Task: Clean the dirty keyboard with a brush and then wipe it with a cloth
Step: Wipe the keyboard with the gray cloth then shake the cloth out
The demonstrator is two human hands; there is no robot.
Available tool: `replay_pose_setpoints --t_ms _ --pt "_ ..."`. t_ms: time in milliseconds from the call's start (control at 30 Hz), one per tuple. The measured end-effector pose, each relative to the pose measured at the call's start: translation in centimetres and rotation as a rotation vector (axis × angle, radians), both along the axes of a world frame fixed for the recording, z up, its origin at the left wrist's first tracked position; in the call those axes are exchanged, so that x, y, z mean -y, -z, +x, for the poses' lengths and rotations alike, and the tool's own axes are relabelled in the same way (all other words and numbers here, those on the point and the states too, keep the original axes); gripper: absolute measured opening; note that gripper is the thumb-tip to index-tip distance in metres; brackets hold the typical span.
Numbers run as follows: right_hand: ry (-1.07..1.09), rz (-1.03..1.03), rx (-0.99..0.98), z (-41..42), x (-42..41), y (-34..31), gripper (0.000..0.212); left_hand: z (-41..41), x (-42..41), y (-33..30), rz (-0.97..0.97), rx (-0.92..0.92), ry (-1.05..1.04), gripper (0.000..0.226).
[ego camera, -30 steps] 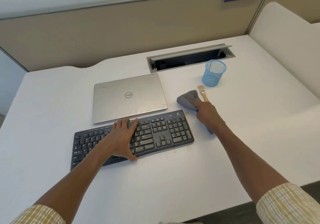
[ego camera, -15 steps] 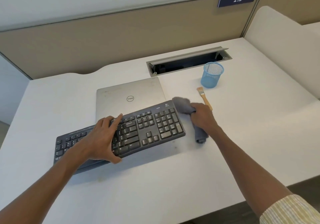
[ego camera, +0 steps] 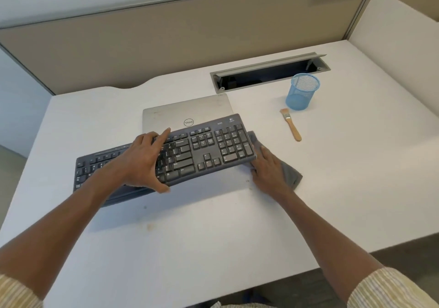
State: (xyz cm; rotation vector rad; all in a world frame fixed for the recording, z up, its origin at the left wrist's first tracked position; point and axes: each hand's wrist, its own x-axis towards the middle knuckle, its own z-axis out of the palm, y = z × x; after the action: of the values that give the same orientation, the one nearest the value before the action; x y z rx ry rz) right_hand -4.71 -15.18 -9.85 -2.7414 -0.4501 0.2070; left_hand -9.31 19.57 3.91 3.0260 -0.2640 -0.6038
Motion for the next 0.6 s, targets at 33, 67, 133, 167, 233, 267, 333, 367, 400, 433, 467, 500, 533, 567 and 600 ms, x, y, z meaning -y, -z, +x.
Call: replay_pose_setpoints --t_ms 33,67,133,167,233,267,333,367,400,433,467,500,533,567,600 --pt "-0.024 0.081 -0.002 -0.8 0.0 -0.2 0.07 0.2 0.0 -0.1 -0.004 0.007 -0.001 0.157" --pt "-0.019 0.19 -0.016 -1.3 0.3 -0.7 0.068 0.4 0.0 -0.2 -0.005 0.018 -0.002 0.157" --pt "0.094 0.355 -0.011 -1.8 1.6 -2.2 0.062 0.8 -0.1 -0.4 -0.011 0.043 -0.009 0.158" --pt "0.175 0.361 0.016 -1.7 2.6 -2.9 0.057 1.0 -0.1 -0.5 -0.018 0.05 -0.015 0.157" --pt "0.276 0.222 0.106 -1.2 4.9 -3.3 0.045 1.4 -0.4 -0.7 -0.033 0.066 -0.029 0.158" --pt "0.276 0.129 0.145 -1.1 5.8 -3.0 0.042 1.6 -0.6 -0.8 -0.038 0.073 -0.036 0.158" --pt "0.2 -0.01 0.146 -1.2 6.5 -1.5 0.047 2.0 -1.1 -0.9 -0.046 0.087 -0.053 0.157" --pt "0.174 -0.032 0.12 -1.3 6.5 -0.6 0.05 2.2 -1.4 -0.9 -0.047 0.098 -0.062 0.157" --pt "0.172 -0.025 0.095 -1.4 6.0 0.1 0.053 2.4 -1.6 -1.0 -0.048 0.108 -0.071 0.157" --pt "0.186 -0.007 0.077 -1.6 5.3 0.5 0.055 2.5 -2.0 -1.1 -0.047 0.114 -0.082 0.157" --pt "0.203 0.01 0.067 -1.8 4.3 0.6 0.057 2.6 -2.3 -1.3 -0.044 0.121 -0.096 0.156" --pt "0.213 0.006 0.058 -2.2 2.9 0.6 0.058 2.7 -2.8 -1.5 -0.04 0.129 -0.111 0.156" --pt "0.212 -0.004 0.057 -2.6 1.4 0.7 0.058 2.8 -3.2 -1.6 -0.037 0.134 -0.121 0.157" --pt "0.204 -0.008 0.063 -3.2 -0.3 0.7 0.058 2.9 -3.6 -1.9 -0.032 0.141 -0.129 0.157" --pt "0.191 -0.007 0.076 -4.1 -2.1 0.7 0.059 3.0 -4.1 -2.1 -0.025 0.149 -0.137 0.157"
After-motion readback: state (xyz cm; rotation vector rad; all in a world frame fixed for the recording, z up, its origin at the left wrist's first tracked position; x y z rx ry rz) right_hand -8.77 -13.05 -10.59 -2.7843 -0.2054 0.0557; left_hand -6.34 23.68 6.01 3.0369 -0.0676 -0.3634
